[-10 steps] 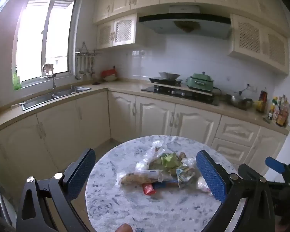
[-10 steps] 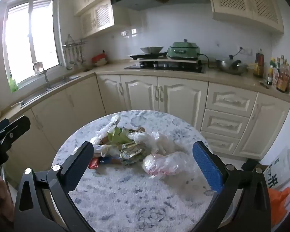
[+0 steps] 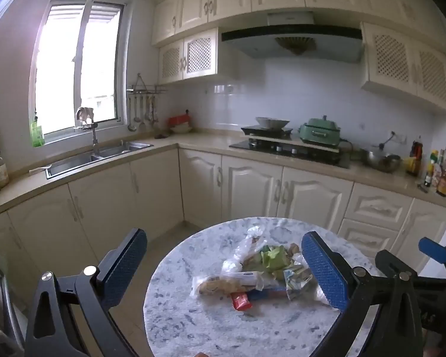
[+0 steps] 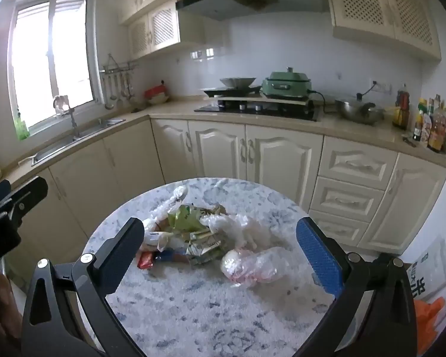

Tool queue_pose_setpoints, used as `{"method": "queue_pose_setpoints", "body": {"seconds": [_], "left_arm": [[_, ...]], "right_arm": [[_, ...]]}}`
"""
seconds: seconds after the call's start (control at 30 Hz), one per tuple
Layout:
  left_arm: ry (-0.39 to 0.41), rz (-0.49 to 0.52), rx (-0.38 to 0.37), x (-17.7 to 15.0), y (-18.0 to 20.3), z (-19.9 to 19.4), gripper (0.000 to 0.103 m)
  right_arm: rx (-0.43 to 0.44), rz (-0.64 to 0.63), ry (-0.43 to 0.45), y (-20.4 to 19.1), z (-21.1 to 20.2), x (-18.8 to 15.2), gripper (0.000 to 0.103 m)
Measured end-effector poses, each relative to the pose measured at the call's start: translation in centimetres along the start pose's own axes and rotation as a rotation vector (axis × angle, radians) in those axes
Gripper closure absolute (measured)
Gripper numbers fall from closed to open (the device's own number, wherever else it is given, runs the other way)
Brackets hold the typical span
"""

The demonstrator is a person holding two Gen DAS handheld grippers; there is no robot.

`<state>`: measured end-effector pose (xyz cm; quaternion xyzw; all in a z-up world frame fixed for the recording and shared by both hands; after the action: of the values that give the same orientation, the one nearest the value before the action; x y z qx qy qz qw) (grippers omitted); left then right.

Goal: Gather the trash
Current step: 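Move both tools toward the trash pile on the round table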

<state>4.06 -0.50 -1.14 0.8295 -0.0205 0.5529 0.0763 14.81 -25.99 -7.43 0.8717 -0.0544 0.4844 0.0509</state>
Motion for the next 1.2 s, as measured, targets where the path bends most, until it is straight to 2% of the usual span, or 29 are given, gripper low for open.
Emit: {"method": "queue_pose_setpoints", "body": {"seconds": [0.43,0.73,1.0,1.2], "left_arm": [[-0.015,-0.009,0.015,0.0,-0.4,-1.0,0.001],[-0.032,-0.03,0.007,-0.4,-1.2,0.8,0.001],[-0.122,-0.026,-0.006,-2.0,-2.2,4.5,0.001],[-0.249,-0.048,-0.004,-4.0,-3.4,8.7,0.001]], "right_arm": [[0.051,-0.039,-0.003,-1.2,0.4,0.0,0.0],[0.047,-0.098,-0.027,-2.0,1.6,-0.3,0.0],[0.025,-0.102,-0.136,-1.1,5.9,-2.3,0.0],[0.007,-0.114,-0.23,-0.7,9.6,-4.2,0.0]]}}
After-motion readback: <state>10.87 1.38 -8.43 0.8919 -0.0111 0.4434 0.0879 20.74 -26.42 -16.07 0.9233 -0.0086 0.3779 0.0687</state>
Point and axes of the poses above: each gripper's, at about its wrist camera, not at the fingertips, and z roughly the way its jaws point, y to its right, x to its top, the point moved 2 cm from there along z, roughly the way its jaws point, and after that the axes turned 12 degrees about -x, right-handed, at the moved point
